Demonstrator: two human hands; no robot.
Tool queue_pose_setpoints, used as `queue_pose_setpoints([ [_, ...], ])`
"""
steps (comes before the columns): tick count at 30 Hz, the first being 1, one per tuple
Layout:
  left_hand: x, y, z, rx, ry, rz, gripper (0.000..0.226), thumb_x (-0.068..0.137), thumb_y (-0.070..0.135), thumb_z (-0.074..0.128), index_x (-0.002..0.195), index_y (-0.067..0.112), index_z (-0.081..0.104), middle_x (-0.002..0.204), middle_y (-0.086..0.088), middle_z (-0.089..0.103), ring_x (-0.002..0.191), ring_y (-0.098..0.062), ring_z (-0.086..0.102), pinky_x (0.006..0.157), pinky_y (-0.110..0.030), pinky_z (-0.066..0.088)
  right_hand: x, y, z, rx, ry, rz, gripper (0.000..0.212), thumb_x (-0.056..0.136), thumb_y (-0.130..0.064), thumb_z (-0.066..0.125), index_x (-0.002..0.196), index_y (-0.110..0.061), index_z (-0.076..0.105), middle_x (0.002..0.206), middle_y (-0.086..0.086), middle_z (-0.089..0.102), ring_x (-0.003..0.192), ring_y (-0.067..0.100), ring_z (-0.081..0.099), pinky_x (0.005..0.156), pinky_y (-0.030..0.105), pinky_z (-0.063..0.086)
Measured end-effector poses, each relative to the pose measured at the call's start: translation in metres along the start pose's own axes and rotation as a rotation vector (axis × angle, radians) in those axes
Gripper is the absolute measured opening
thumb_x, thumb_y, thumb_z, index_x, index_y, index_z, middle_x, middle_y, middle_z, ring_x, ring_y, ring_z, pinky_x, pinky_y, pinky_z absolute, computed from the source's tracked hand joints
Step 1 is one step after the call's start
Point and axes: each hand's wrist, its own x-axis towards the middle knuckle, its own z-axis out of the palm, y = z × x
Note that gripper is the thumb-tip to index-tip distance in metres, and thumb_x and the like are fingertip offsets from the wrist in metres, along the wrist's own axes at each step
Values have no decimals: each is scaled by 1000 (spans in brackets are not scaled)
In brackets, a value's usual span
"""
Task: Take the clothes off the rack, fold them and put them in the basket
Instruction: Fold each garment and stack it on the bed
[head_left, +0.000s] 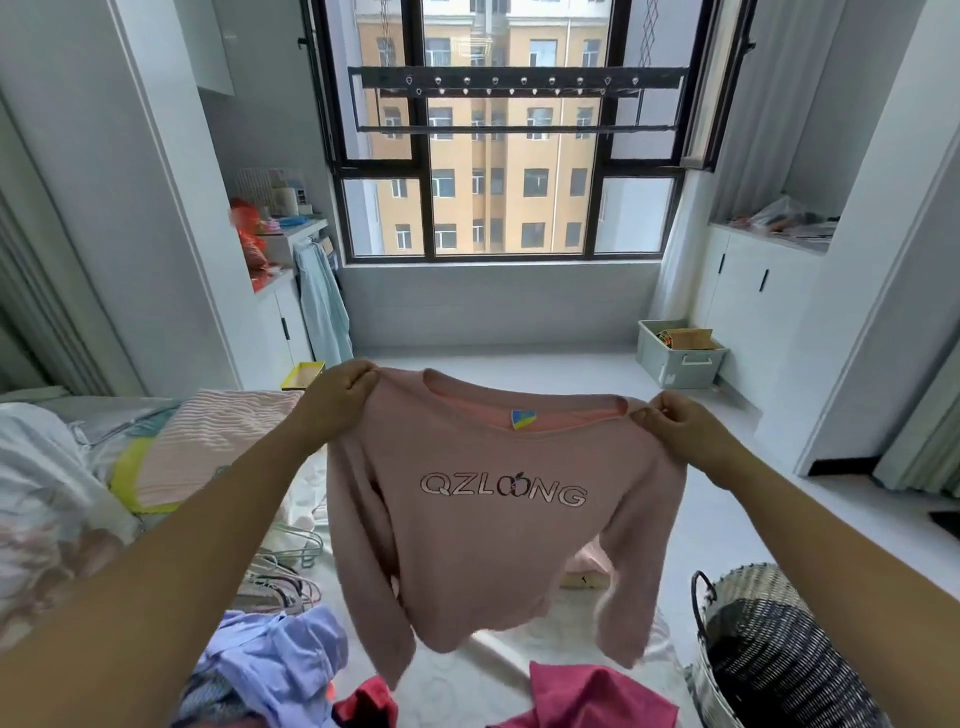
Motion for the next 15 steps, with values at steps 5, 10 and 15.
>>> queue_pose_setpoints([
  [5,3,-19,4,-51,207,-63,20,97,13,41,96,5,59,85,-12,55,83,-24,48,63,-30,31,5,-8,-15,-1,-215,-27,25,84,-28,68,73,-10,57,71,1,54,64,13,47,56,22,33],
  [10,0,-32,33,-213,149,-203,21,97,12,42,103,3,61,91,-7,56,88,-18,47,63,-27,35,18,6,-28,-200,-458,89,23,85,-24,68,85,-1,65,76,6,56,69,16,48,64,25,38],
  [15,13,-59,57,-77,-20,-180,13,92,11,54,79,7,56,70,-2,51,77,-19,46,57,-24,33,28,50,-9,167,-223,191,18,87,-20,64,75,-9,55,75,7,50,77,22,48,75,34,45],
])
